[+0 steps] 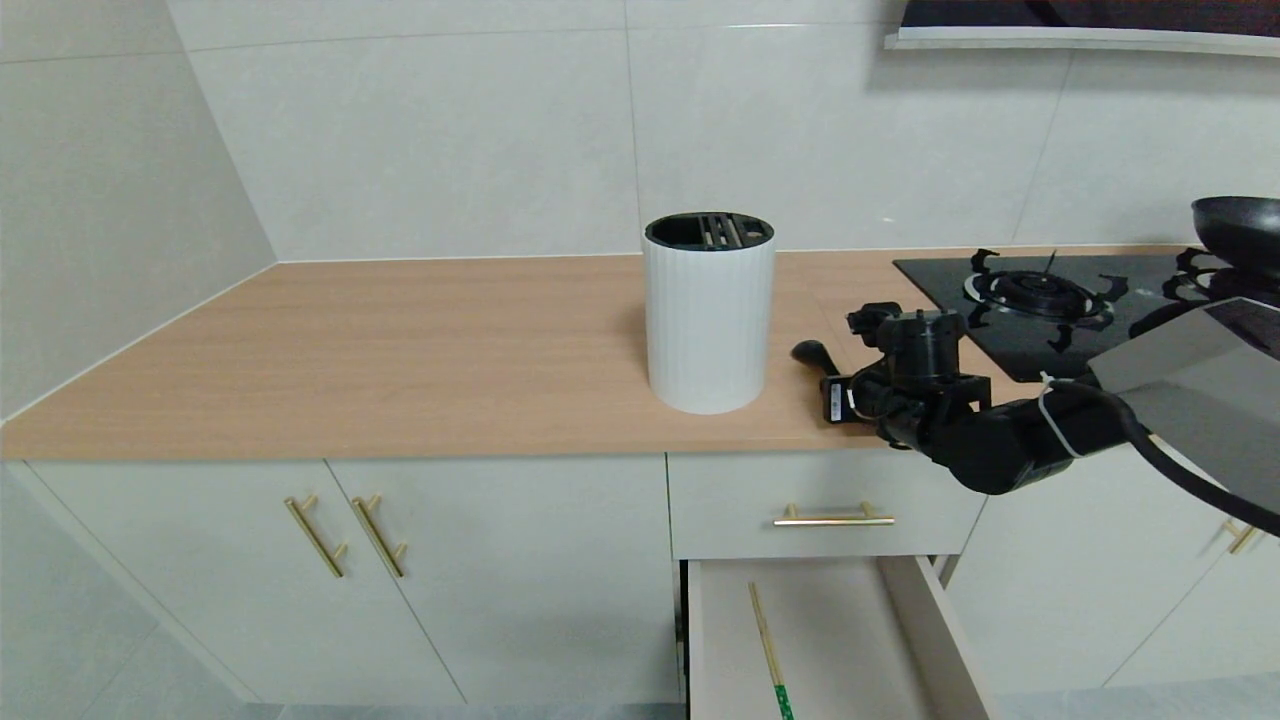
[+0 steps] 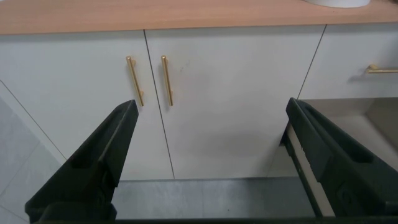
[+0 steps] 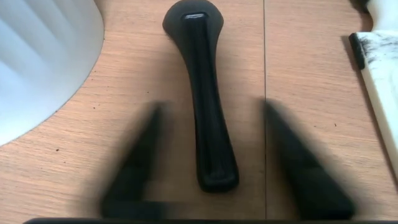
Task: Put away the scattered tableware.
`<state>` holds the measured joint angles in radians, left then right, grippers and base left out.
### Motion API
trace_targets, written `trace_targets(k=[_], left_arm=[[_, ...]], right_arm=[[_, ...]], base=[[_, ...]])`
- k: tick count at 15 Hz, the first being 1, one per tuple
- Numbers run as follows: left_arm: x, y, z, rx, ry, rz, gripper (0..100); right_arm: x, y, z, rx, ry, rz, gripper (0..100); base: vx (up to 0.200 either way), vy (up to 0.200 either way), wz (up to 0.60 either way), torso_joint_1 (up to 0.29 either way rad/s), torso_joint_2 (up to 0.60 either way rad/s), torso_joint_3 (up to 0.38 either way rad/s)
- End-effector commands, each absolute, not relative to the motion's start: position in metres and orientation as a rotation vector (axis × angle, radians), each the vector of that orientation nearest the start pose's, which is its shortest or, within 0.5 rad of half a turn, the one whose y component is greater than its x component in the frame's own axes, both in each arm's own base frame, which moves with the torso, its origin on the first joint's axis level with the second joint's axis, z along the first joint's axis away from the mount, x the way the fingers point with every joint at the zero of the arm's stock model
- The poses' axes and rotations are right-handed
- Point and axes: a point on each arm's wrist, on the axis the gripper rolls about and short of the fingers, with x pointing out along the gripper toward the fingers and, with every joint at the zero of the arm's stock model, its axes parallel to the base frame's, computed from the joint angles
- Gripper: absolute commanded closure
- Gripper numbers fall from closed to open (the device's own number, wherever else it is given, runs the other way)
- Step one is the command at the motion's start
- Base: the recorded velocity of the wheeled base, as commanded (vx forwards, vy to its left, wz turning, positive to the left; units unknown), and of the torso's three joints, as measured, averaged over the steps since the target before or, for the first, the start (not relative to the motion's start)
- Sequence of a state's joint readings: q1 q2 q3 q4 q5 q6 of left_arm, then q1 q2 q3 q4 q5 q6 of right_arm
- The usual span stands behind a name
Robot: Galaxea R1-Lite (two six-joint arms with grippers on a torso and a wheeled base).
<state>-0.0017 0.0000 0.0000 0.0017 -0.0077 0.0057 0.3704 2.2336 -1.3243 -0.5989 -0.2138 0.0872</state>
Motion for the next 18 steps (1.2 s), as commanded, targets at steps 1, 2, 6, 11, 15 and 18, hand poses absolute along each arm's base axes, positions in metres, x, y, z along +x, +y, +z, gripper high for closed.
trace_targets(k=[1,2,6,11,15,18], left_arm=[[-0.023,0.0,0.075,0.006,0.003,-0.009,0],[-0.023,0.0,0.075,0.006,0.003,-0.009,0],[-0.023,0.0,0.075,0.006,0.003,-0.009,0],[-0.023,0.0,0.075,0.006,0.003,-0.009,0],[-0.023,0.0,0.075,0.006,0.003,-0.009,0],[-0.023,0.0,0.075,0.006,0.003,-0.009,0]], right_arm=[[0.42,0.158,0.114,-0.004,0.306,0.143,100],[0.42,0.158,0.114,-0.004,0.306,0.143,100],[0.417,0.158,0.117,-0.003,0.305,0.145,100],[0.392,0.149,0.157,0.017,0.263,0.148,100],[0.307,0.146,0.225,0.08,0.331,0.213,100],[0.246,0.13,0.251,0.084,0.406,0.256,100]], base=[[0.0,0.0,0.0,0.0,0.0,0.0],[0.0,0.0,0.0,0.0,0.0,0.0],[0.0,0.0,0.0,0.0,0.0,0.0],[0.0,0.0,0.0,0.0,0.0,0.0],[0.0,0.0,0.0,0.0,0.0,0.0],[0.0,0.0,0.0,0.0,0.0,0.0]])
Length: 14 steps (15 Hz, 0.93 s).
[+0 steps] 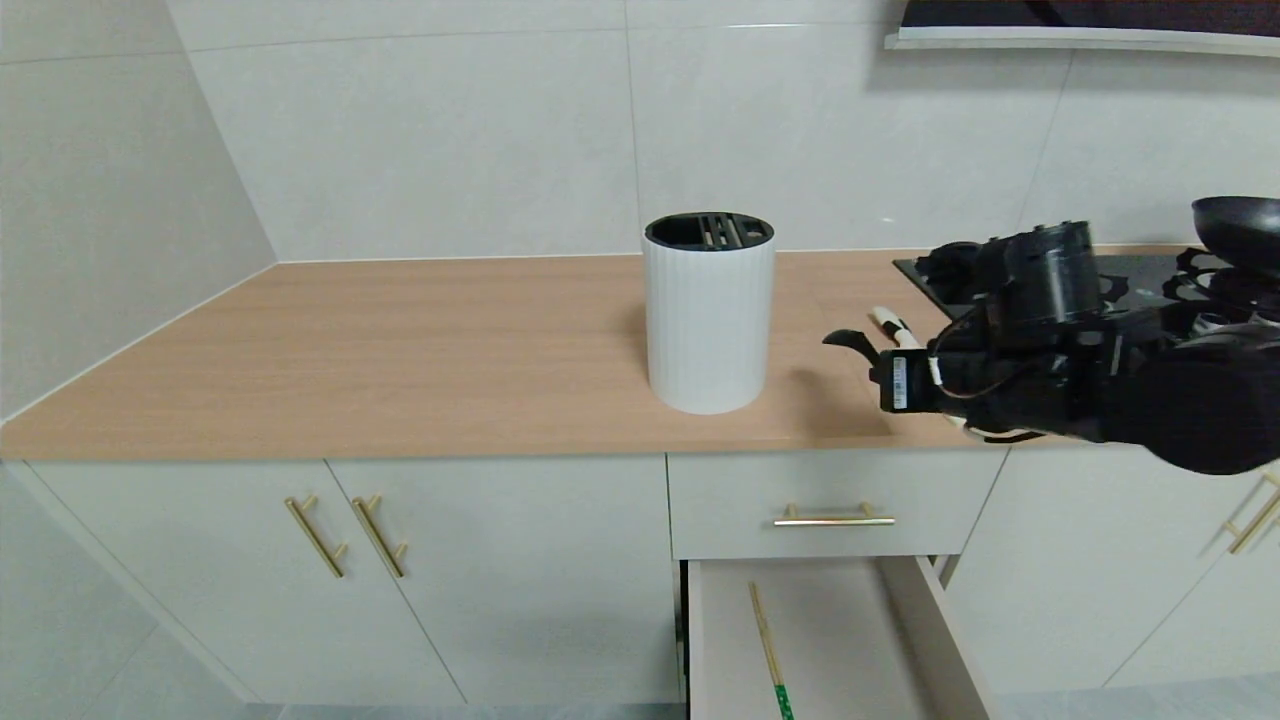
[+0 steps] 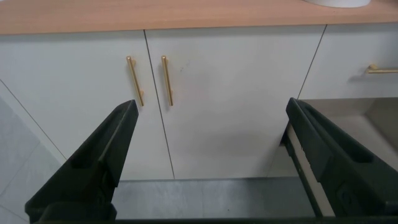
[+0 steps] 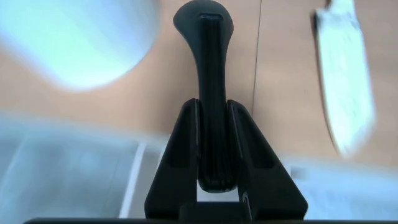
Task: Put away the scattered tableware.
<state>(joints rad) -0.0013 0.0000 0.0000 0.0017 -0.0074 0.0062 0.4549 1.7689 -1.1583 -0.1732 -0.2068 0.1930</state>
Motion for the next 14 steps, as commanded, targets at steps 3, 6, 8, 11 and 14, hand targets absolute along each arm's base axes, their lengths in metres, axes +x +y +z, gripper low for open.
trace_targets(k=[3,6,8,11,14], left_arm=[[-0.023,0.0,0.075,0.006,0.003,-0.009,0],[-0.023,0.0,0.075,0.006,0.003,-0.009,0],[-0.023,0.0,0.075,0.006,0.003,-0.009,0],[-0.023,0.0,0.075,0.006,0.003,-0.009,0],[-0.023,0.0,0.075,0.006,0.003,-0.009,0]], right_arm=[[0.204,0.113,0.243,0.065,0.508,0.312,100],[0.195,0.109,0.213,0.044,0.597,0.34,100],[0.196,0.109,0.194,0.017,0.665,0.33,100],[0.208,0.116,0.175,-0.01,0.741,0.317,100],[0.216,0.12,0.162,-0.03,0.792,0.304,100]], base=[[0.0,0.0,0.0,0.0,0.0,0.0],[0.0,0.0,0.0,0.0,0.0,0.0],[0.0,0.0,0.0,0.0,0.0,0.0],[0.0,0.0,0.0,0.0,0.0,0.0],[0.0,0.0,0.0,0.0,0.0,0.0]])
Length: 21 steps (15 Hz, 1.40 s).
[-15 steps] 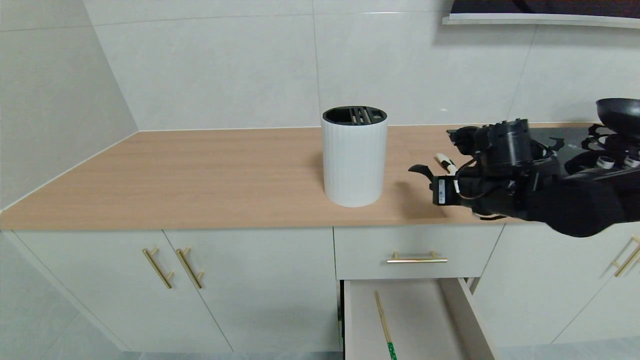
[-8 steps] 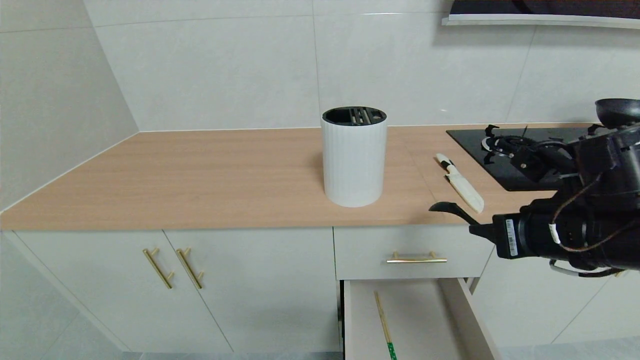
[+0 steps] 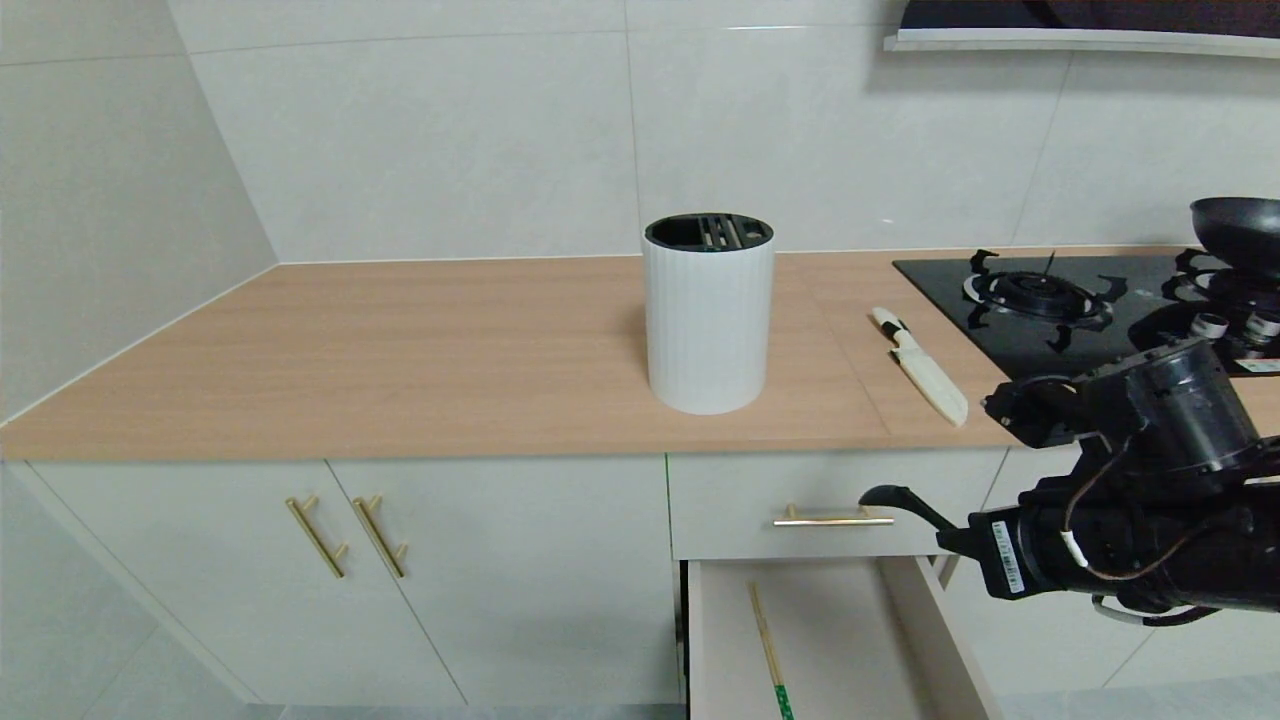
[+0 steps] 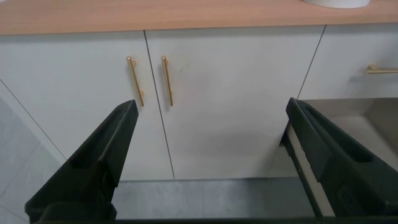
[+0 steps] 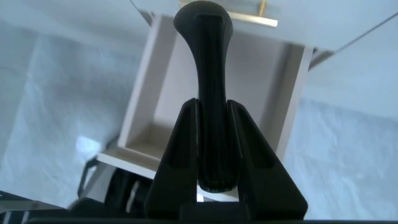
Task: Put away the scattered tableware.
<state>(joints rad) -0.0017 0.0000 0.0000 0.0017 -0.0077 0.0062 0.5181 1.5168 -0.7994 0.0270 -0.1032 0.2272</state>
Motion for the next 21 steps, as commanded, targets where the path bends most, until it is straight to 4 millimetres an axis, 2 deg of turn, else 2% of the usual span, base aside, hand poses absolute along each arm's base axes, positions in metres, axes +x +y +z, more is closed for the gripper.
trace_targets(k=[1,7,12,21], left_arm=[[-0.023,0.0,0.075,0.006,0.003,-0.009,0],[-0.023,0.0,0.075,0.006,0.003,-0.009,0],[-0.023,0.0,0.075,0.006,0.003,-0.009,0],[-0.023,0.0,0.075,0.006,0.003,-0.009,0]], right_arm=[[0.217,0.121,0.159,-0.034,0.805,0.301,100],[0.227,0.126,0.142,-0.051,0.848,0.291,100],[0.233,0.13,0.126,-0.064,0.876,0.281,100],[0.237,0.132,0.119,-0.07,0.893,0.278,100]], base=[[0.0,0.0,0.0,0.0,0.0,0.0],[0.0,0.0,0.0,-0.068,0.16,0.089],[0.0,0.0,0.0,-0.184,0.47,0.274],[0.0,0.0,0.0,-0.156,0.46,0.301]])
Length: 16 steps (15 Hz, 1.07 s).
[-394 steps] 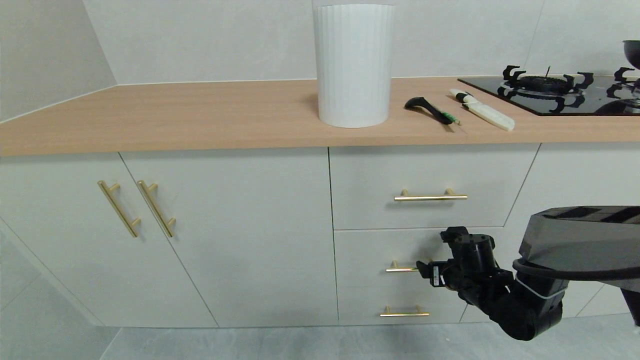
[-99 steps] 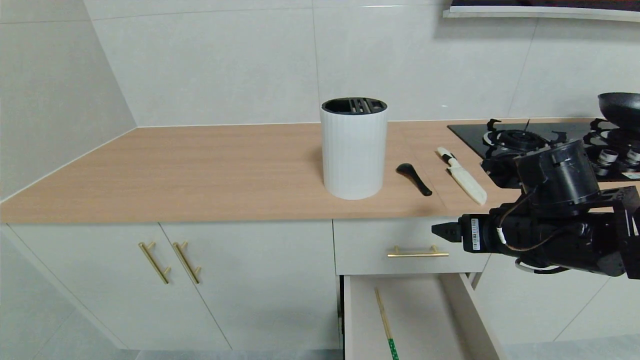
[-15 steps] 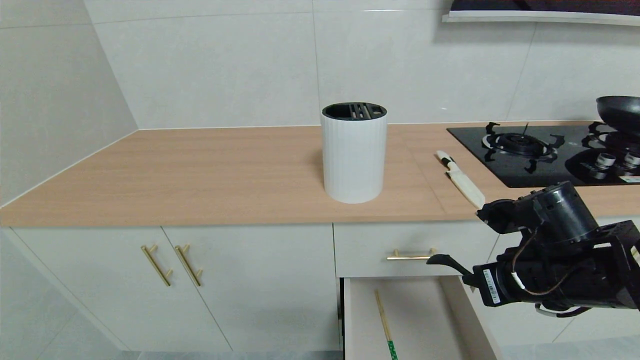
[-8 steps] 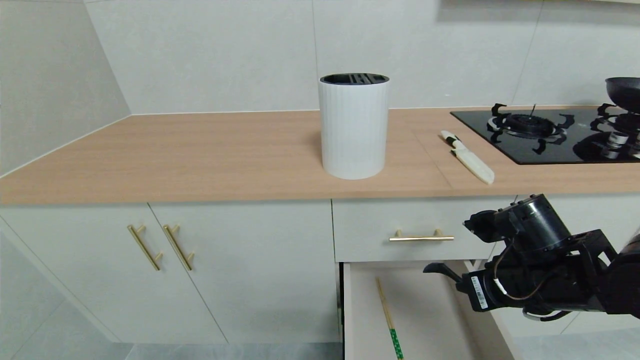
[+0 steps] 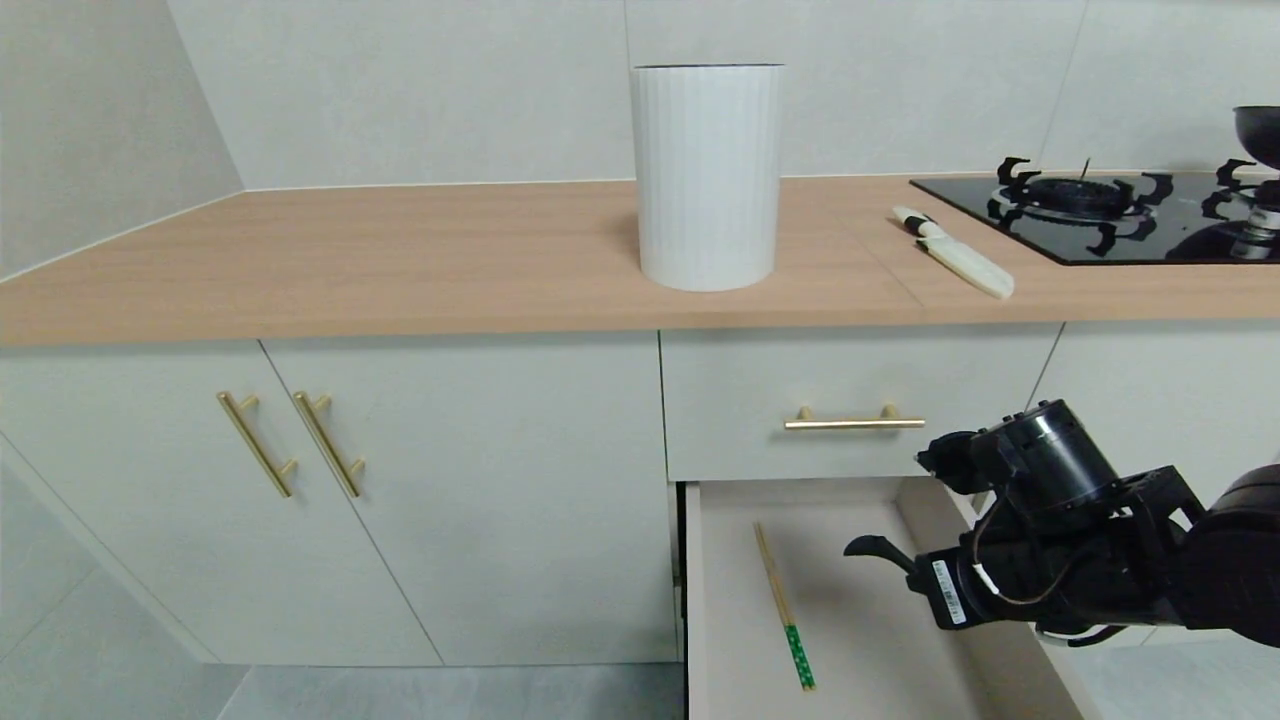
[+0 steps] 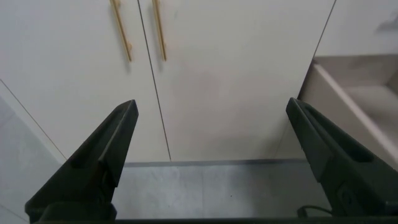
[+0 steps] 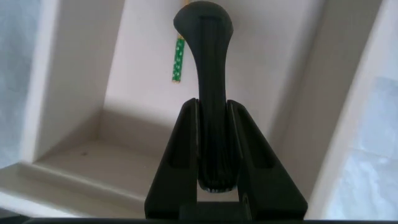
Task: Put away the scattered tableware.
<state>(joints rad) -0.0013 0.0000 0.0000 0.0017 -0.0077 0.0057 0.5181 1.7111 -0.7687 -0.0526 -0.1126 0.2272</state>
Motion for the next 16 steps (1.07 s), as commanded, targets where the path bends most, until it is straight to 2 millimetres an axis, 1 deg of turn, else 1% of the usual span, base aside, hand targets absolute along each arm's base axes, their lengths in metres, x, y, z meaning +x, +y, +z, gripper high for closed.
trace_targets(k=[1,3,7,10,11,12,13,14,15,16], left_arm=[[-0.023,0.0,0.075,0.006,0.003,-0.009,0],[-0.023,0.0,0.075,0.006,0.003,-0.009,0],[-0.023,0.0,0.075,0.006,0.003,-0.009,0],[-0.023,0.0,0.075,0.006,0.003,-0.009,0],[-0.023,0.0,0.075,0.006,0.003,-0.009,0],[-0.023,0.0,0.075,0.005,0.003,-0.009,0],[-0.023,0.0,0.075,0.006,0.003,-0.009,0],[-0.023,0.0,0.075,0.006,0.003,-0.009,0],[-0.023,0.0,0.075,0.006,0.003,-0.009,0],[-0.023,0.0,0.075,0.006,0.003,-0.009,0]], right_arm=[[0.237,0.132,0.118,-0.07,0.893,0.278,100],[0.237,0.132,0.117,-0.073,0.898,0.276,100],[0.242,0.135,0.113,-0.075,0.888,0.266,100],[0.252,0.14,0.097,-0.082,0.905,0.258,100],[0.258,0.144,0.088,-0.08,0.902,0.256,100],[0.267,0.147,0.074,-0.08,0.898,0.24,100],[0.273,0.148,0.065,-0.082,0.892,0.218,100],[0.286,0.148,0.046,-0.084,0.883,0.177,100],[0.294,0.149,0.031,-0.081,0.871,0.16,100],[0.298,0.15,0.021,-0.08,0.872,0.155,100]], base=[[0.0,0.0,0.0,-0.115,0.44,0.33],[0.0,0.0,0.0,-0.076,0.39,0.3],[0.0,0.0,0.0,-0.028,0.1,0.066],[0.0,0.0,0.0,0.0,0.0,0.0],[0.0,0.0,0.0,0.0,0.0,0.0],[0.0,0.0,0.0,0.0,0.0,0.0],[0.0,0.0,0.0,0.0,0.0,0.0],[0.0,0.0,0.0,0.0,0.0,0.0],[0.0,0.0,0.0,0.0,0.0,0.0],[0.0,0.0,0.0,0.0,0.0,0.0]])
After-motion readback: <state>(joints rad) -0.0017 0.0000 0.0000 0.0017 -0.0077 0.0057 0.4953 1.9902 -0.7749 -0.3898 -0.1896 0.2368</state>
